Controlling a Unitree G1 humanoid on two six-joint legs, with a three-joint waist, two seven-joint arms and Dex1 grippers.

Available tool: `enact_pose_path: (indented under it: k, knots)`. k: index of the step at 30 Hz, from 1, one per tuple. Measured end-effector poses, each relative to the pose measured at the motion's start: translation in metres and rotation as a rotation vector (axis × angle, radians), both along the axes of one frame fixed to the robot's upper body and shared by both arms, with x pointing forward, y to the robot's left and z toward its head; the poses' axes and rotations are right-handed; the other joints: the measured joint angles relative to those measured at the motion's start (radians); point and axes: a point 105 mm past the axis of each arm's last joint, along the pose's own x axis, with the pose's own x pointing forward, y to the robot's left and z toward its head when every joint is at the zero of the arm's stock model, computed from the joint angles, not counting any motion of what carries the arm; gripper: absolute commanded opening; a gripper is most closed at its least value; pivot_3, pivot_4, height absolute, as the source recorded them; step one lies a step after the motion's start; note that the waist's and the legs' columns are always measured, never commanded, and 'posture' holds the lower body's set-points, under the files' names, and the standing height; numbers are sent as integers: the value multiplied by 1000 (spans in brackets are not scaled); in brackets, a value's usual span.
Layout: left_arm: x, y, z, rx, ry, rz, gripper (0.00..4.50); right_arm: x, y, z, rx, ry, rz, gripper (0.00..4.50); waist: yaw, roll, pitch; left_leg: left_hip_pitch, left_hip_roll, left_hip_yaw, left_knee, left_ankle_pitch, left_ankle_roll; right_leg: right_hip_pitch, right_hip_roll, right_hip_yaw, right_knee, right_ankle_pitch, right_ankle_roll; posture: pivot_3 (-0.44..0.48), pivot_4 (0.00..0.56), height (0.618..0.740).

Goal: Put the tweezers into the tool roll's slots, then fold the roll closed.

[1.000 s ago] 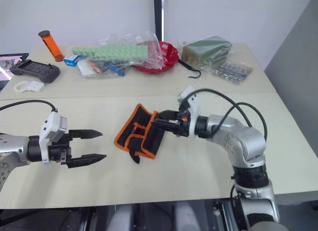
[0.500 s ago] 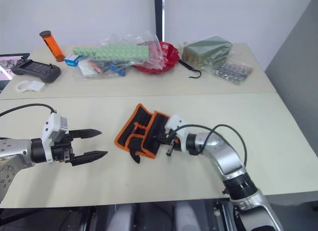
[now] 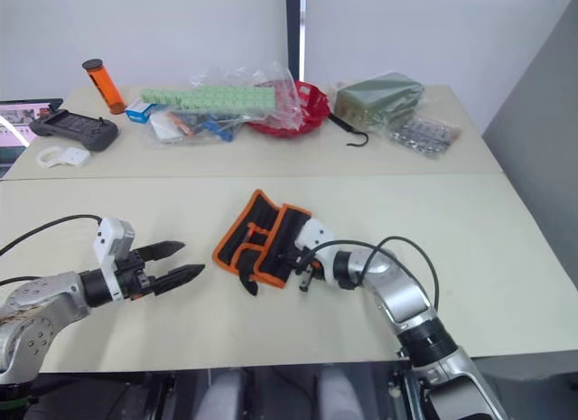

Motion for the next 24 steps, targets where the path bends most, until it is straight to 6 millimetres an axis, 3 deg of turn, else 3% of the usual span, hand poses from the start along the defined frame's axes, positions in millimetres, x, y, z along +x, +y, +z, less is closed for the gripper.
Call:
enact_pose_path:
  k: [2, 6, 16, 24]
  knots:
    - [2, -5, -9, -9, 26, 11, 4500, 0, 1, 0, 0, 2, -1, 34, 0, -2, -1, 0, 0, 0, 0, 0, 0, 0, 0, 0, 0, 0, 0, 0, 150, 740]
    - [10, -9, -14, -26, 35, 33, 3413, 0, 0, 0, -5, 4, -7, 0, 6, -2, -1, 0, 0, 0, 0, 0, 0, 0, 0, 0, 0, 0, 0, 0, 150, 740]
    - [19, -23, -15, -86, 45, 23, 30, -1, -1, 0, -8, 4, -9, 0, 10, -2, -1, 0, 0, 0, 0, 0, 0, 0, 0, 0, 0, 0, 0, 0, 150, 740]
    - [28, -25, -6, -109, 16, 25, 30, 1, 0, 1, -1, 15, -35, 0, 12, -2, -1, 0, 0, 0, 1, 0, 0, 0, 0, 0, 0, 1, 0, 0, 150, 740]
